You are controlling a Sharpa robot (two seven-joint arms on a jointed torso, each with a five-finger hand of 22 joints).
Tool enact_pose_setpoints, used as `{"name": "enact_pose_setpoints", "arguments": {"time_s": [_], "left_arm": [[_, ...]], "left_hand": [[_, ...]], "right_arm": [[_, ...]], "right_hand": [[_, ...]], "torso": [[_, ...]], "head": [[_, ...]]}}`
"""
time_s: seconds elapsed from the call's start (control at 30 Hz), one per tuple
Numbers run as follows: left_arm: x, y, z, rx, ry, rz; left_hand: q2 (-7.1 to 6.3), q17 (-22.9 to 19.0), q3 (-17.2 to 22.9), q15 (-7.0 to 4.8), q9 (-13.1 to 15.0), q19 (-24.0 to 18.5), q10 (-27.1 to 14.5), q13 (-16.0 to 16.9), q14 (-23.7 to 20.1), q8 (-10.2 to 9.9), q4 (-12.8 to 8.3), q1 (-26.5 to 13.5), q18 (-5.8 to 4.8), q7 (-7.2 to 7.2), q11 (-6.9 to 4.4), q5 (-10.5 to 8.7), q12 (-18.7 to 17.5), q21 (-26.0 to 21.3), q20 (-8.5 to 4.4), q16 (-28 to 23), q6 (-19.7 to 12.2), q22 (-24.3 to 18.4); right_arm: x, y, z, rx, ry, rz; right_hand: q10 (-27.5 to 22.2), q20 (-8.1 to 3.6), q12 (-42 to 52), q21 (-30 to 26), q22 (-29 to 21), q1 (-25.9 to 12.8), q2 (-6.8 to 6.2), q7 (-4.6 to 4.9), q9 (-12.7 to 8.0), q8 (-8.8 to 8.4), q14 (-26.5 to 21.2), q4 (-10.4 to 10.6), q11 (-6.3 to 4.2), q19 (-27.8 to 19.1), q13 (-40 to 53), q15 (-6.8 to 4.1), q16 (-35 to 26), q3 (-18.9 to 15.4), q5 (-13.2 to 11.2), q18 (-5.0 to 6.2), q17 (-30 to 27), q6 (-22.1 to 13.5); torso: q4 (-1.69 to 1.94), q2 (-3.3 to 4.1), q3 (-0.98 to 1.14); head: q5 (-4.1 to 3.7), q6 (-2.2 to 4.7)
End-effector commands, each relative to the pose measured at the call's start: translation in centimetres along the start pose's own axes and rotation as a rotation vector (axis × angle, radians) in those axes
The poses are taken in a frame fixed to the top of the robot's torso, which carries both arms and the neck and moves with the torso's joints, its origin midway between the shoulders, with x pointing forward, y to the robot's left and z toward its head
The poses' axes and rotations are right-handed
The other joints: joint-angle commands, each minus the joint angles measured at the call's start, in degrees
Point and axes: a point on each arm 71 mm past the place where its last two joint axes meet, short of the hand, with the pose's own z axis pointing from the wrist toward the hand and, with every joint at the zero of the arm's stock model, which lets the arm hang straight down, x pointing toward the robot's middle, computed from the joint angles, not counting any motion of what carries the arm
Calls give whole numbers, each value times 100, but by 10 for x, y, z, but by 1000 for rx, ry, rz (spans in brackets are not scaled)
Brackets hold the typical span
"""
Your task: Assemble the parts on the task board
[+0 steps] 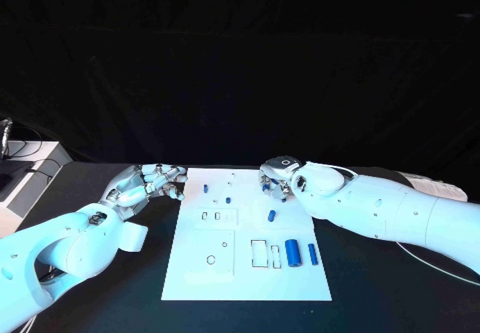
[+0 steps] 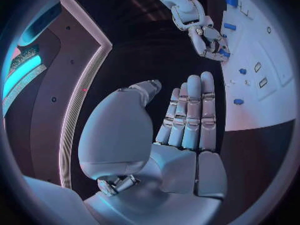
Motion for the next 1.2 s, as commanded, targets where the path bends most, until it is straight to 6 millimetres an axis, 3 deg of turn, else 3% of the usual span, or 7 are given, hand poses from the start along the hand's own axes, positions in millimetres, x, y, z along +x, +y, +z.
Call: {"name": "enact_pose_setpoints", "arguments": {"time_s": [0.03, 0.47, 0.73, 0.9, 1.03, 1.2], "left_arm": [[1, 0, 0, 1, 18, -3], [-1, 0, 0, -3, 15, -2], [0, 1, 1, -1, 18, -4], [1, 1, 2, 1, 21, -6], [2, 1, 2, 2, 24, -8], [3, 0, 3, 3, 25, -9]], "left_hand": [[10, 5, -24, 4, 8, -50, -41, 5, -41, 18, -5, -57, 5, -3, -1, -29, -13, 23, 4, 30, -49, 5], [19, 9, -25, 4, 12, -57, -42, 7, -47, 20, -12, -52, 6, -3, -2, -35, -12, 35, 5, 39, -49, 12], [25, 12, -28, 4, 15, -63, -44, 8, -52, 22, -17, -49, 7, -4, -2, -40, -12, 43, 6, 45, -49, 18], [26, 13, -32, 5, 17, -68, -44, 10, -56, 22, -18, -52, 6, -3, -1, -44, -11, 48, 7, 48, -50, 21], [28, 14, -36, 6, 19, -73, -45, 11, -61, 23, -18, -54, 6, -3, -1, -47, -11, 52, 8, 50, -50, 24], [28, 16, -45, 8, 22, -82, -45, 12, -69, 24, -16, -62, 6, -2, 1, -54, -10, 59, 10, 54, -52, 29]], "right_arm": [[1, 3, -1, -11, -24, -20], [-16, 12, -1, 9, -170, -1], [-26, 26, 11, 19, -247, 18], [-31, 36, 20, 15, -292, 30], [-32, 40, 25, 14, -305, 36], [-30, 44, 30, 17, -322, 41]], "right_hand": [[300, -19, 75, 92, 139, 103, 137, -51, 82, 89, 75, -58, -212, 66, 71, -49, 31, 63, -72, -119, 14, 106], [416, -61, 32, 253, 380, 156, 194, -69, 201, 169, 90, -165, -242, 142, 124, -80, 95, 134, -209, -164, 64, 139], [411, -61, 17, 261, 393, 152, 189, -68, 212, 169, 90, -174, -241, 144, 126, -79, 101, 140, -226, -166, 68, 128], [410, -62, 6, 278, 420, 156, 178, -68, 221, 169, 89, -190, -241, 152, 128, -79, 104, 147, -234, -171, 65, 120], [389, -60, -21, 280, 423, 147, 170, -59, 231, 161, 88, -199, -230, 148, 127, -73, 108, 161, -243, -171, 60, 95], [385, -59, -29, 280, 424, 147, 172, -57, 236, 159, 88, -204, -228, 147, 127, -71, 111, 170, -238, -171, 62, 89]], "torso": [[14, 26, -8], [27, 68, -29], [54, 94, -43], [45, 109, -40], [69, 109, -45], [108, 126, -68]], "head": [[-9, 14], [-22, 107], [-78, 147], [-78, 164], [-94, 171], [-104, 177]]}}
